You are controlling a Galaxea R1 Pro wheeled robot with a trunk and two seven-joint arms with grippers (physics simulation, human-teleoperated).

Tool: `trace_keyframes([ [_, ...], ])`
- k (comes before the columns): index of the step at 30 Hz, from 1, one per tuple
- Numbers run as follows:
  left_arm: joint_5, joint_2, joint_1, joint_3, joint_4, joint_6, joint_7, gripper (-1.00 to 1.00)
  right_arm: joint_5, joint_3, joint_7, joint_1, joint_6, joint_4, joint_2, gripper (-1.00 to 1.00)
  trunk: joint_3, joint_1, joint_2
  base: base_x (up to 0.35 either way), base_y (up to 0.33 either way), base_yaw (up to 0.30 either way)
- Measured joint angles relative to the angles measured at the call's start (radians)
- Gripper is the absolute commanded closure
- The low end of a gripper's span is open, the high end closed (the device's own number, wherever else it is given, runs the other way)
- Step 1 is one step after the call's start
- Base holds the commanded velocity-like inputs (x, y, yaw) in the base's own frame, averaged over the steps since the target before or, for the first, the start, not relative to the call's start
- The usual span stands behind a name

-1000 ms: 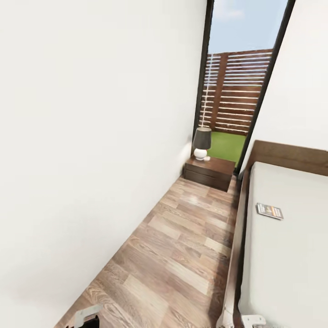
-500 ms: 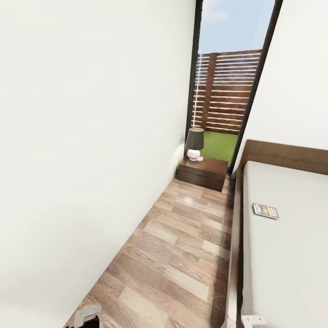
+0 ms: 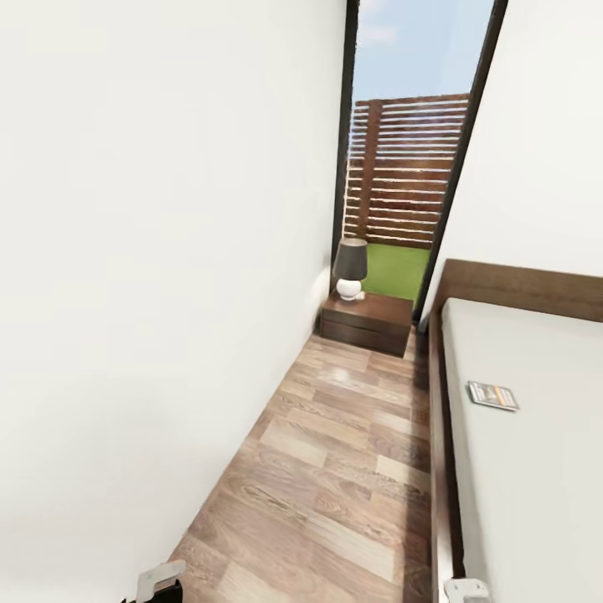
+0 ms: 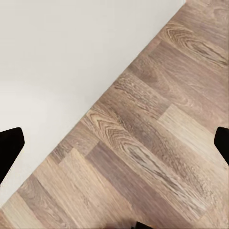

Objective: In the bedroom, move the book from the bed onto either nightstand, and place the two sandals side by side next to the bed.

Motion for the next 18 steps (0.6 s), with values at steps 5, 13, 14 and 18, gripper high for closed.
trace_keyframes([
  [5, 0.000, 0.000, 0.000, 0.000, 0.000, 0.000, 0.000, -1.00, 0.000, 0.000, 0.000, 0.000, 0.000, 0.000, 0.000, -1.00, 0.000, 0.000, 0.000, 0.283, 0.192, -0.074],
  [13, 0.000, 0.000, 0.000, 0.000, 0.000, 0.000, 0.000, -1.00, 0.000, 0.000, 0.000, 0.000, 0.000, 0.000, 0.000, -1.00, 0.001, 0.000, 0.000, 0.288, 0.191, -0.209],
  [14, 0.000, 0.000, 0.000, 0.000, 0.000, 0.000, 0.000, -1.00, 0.000, 0.000, 0.000, 0.000, 0.000, 0.000, 0.000, -1.00, 0.001, 0.000, 0.000, 0.290, 0.191, -0.193],
  [18, 0.000, 0.000, 0.000, 0.000, 0.000, 0.000, 0.000, -1.00, 0.000, 0.000, 0.000, 0.000, 0.000, 0.000, 0.000, -1.00, 0.001, 0.000, 0.000, 0.290, 0.191, -0.114],
])
